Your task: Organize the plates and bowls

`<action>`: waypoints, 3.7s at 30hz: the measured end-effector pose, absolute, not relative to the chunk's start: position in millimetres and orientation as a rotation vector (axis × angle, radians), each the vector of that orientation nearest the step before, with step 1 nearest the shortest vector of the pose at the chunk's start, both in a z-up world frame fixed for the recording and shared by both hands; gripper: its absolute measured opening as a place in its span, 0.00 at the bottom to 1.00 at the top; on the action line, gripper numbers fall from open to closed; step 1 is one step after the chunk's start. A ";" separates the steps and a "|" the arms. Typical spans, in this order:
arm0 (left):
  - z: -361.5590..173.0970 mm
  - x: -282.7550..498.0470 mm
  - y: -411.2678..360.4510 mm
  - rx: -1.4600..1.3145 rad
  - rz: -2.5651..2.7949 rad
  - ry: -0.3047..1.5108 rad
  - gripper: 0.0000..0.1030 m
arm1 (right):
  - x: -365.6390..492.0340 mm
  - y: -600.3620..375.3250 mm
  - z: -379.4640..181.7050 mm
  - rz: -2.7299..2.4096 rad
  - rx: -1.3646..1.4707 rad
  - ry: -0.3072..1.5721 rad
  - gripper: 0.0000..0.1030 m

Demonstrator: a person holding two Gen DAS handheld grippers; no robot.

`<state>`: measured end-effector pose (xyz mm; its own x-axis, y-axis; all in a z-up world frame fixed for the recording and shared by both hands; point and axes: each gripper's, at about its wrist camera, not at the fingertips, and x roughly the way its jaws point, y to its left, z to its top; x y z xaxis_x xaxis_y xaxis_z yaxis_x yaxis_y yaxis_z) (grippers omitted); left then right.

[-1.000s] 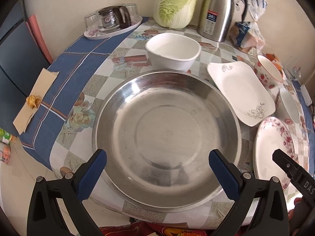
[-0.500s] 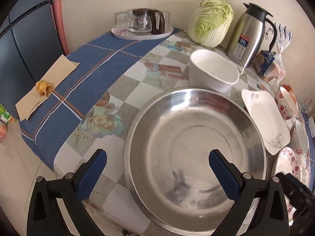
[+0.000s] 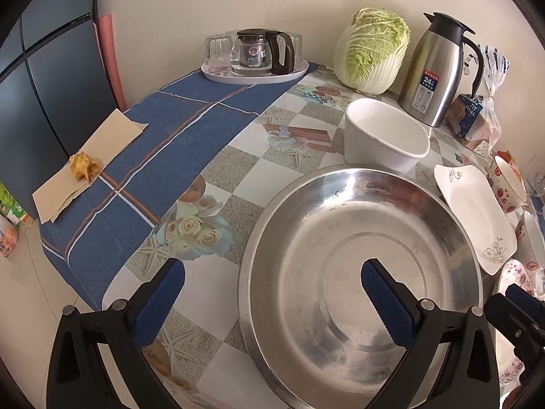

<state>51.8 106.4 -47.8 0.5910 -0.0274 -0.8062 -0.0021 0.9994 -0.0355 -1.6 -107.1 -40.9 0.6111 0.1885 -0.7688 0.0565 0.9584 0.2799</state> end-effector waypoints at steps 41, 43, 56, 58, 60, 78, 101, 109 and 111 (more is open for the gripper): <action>-81.3 57.0 125.6 -0.223 -0.066 1.089 0.60 | 15.3 -116.0 -51.0 0.088 0.343 0.999 0.20; -81.4 57.0 126.9 -0.229 -0.065 1.088 0.61 | 14.9 -120.5 -49.8 0.077 0.361 0.991 0.21; -81.2 58.5 127.8 -0.231 -0.071 1.086 0.60 | 21.2 -133.9 -75.2 0.128 0.550 1.090 0.21; -81.4 58.9 127.1 -0.233 -0.077 1.083 0.55 | 22.6 -132.1 -80.1 0.122 0.539 1.108 0.21; -81.7 60.9 125.3 -0.224 -0.078 1.079 0.43 | 24.1 -130.7 -84.4 0.110 0.525 1.121 0.19; -68.6 63.0 124.4 -0.154 -0.051 1.041 0.27 | 28.2 -120.7 -66.3 0.113 0.384 1.042 0.21; -4.8 67.1 89.4 -0.087 -0.040 1.045 0.27 | 14.1 -145.6 -12.7 0.121 0.412 0.871 0.21; 4.1 73.3 66.8 -0.096 -0.049 1.061 0.28 | 8.9 -161.7 -3.5 0.089 0.424 0.835 0.21; 8.8 76.4 54.7 -0.087 -0.060 1.057 0.28 | 7.5 -168.7 -1.4 0.073 0.430 0.824 0.21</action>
